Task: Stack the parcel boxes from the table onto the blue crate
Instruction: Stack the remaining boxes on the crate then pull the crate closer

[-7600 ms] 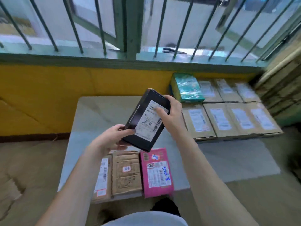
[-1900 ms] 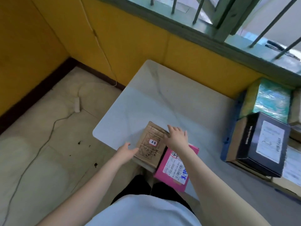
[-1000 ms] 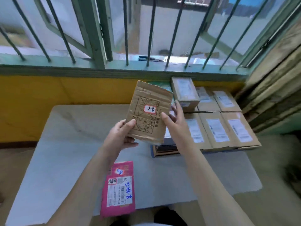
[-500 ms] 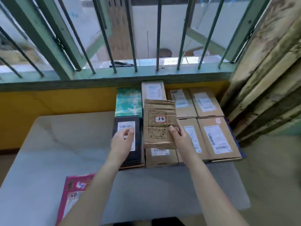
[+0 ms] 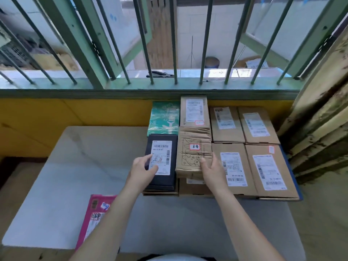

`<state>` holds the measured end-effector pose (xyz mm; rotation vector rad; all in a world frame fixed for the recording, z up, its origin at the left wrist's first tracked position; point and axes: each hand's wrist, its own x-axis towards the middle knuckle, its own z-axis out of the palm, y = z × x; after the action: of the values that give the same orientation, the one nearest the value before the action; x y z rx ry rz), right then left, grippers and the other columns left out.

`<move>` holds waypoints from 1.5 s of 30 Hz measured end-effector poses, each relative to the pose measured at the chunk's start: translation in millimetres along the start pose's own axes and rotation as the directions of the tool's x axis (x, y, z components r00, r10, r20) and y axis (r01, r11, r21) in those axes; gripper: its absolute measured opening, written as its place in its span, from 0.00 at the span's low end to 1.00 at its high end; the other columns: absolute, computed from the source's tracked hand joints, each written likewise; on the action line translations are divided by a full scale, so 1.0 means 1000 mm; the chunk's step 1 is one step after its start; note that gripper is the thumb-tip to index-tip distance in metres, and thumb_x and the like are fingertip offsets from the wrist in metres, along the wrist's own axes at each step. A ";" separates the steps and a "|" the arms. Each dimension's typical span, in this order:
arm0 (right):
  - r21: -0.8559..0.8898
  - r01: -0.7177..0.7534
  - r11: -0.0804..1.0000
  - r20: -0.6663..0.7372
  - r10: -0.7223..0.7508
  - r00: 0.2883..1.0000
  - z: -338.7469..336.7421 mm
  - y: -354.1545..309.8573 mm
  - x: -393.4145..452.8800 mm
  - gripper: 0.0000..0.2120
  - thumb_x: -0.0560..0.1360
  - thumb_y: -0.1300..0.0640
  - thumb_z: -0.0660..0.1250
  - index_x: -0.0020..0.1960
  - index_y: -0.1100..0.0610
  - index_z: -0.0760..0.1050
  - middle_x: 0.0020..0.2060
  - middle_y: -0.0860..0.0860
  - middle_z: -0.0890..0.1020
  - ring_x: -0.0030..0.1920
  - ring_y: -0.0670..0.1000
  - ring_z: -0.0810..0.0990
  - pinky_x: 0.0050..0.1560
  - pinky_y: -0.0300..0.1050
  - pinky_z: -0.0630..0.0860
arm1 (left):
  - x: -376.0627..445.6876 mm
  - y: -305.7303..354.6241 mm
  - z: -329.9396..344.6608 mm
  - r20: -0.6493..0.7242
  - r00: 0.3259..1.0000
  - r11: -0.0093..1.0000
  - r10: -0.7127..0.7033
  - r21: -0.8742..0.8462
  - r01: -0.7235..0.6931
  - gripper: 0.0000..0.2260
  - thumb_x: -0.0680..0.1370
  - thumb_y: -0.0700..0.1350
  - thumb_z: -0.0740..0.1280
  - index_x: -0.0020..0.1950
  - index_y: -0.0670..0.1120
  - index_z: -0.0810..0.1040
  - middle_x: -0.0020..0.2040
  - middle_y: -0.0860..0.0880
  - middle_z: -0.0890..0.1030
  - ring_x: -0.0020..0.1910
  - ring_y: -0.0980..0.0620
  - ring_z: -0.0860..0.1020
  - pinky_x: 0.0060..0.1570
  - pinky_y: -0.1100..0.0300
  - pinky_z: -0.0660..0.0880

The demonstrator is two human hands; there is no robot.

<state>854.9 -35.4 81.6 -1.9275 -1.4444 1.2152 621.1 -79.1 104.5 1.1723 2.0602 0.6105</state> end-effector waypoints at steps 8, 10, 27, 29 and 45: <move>-0.388 0.448 0.805 -0.210 -0.550 0.808 0.061 -0.083 -0.055 0.28 0.81 0.52 0.61 0.78 0.59 0.58 0.77 0.56 0.61 0.77 0.56 0.57 0.75 0.45 0.47 | -0.008 -0.075 -0.074 -0.166 0.967 0.978 -0.194 -0.110 0.177 0.20 0.79 0.50 0.65 0.72 0.48 0.72 0.68 0.45 0.75 0.63 0.48 0.75 0.61 0.56 0.69; -0.323 0.585 0.744 -0.087 -0.639 0.764 0.099 -0.104 -0.072 0.26 0.81 0.54 0.61 0.77 0.59 0.62 0.76 0.54 0.64 0.76 0.53 0.60 0.74 0.42 0.51 | -0.022 -0.113 -0.096 -0.207 0.937 0.958 -0.282 -0.118 0.263 0.20 0.79 0.50 0.64 0.71 0.47 0.72 0.68 0.45 0.75 0.63 0.47 0.75 0.62 0.53 0.71; -0.369 -0.067 0.927 0.653 0.310 0.691 0.308 -0.052 -0.085 0.28 0.78 0.53 0.64 0.73 0.54 0.56 0.56 0.58 0.81 0.51 0.57 0.82 0.44 0.53 0.82 | -0.099 -0.289 -0.089 0.265 0.714 0.611 -0.648 -0.378 0.695 0.24 0.80 0.50 0.62 0.76 0.49 0.64 0.66 0.49 0.76 0.62 0.51 0.76 0.62 0.53 0.73; -0.316 -0.135 0.939 0.635 0.315 0.706 0.308 -0.056 -0.085 0.21 0.77 0.55 0.65 0.66 0.56 0.61 0.52 0.57 0.82 0.48 0.56 0.84 0.46 0.57 0.84 | -0.097 -0.285 -0.091 0.304 0.739 0.621 -0.602 -0.404 0.672 0.23 0.80 0.49 0.64 0.74 0.50 0.65 0.62 0.51 0.79 0.55 0.53 0.79 0.55 0.54 0.76; 0.282 0.224 0.933 0.096 -0.260 0.961 0.031 -0.174 -0.051 0.21 0.77 0.51 0.66 0.66 0.44 0.61 0.49 0.49 0.82 0.46 0.50 0.85 0.40 0.53 0.85 | -0.011 -0.015 -0.164 0.095 0.984 0.838 0.148 -0.541 -0.074 0.14 0.75 0.49 0.72 0.59 0.51 0.75 0.57 0.44 0.82 0.51 0.48 0.84 0.47 0.58 0.82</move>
<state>732.5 -24.8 218.2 -1.4658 -1.4461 1.3615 493.2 -106.7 205.9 0.9658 1.5612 1.0564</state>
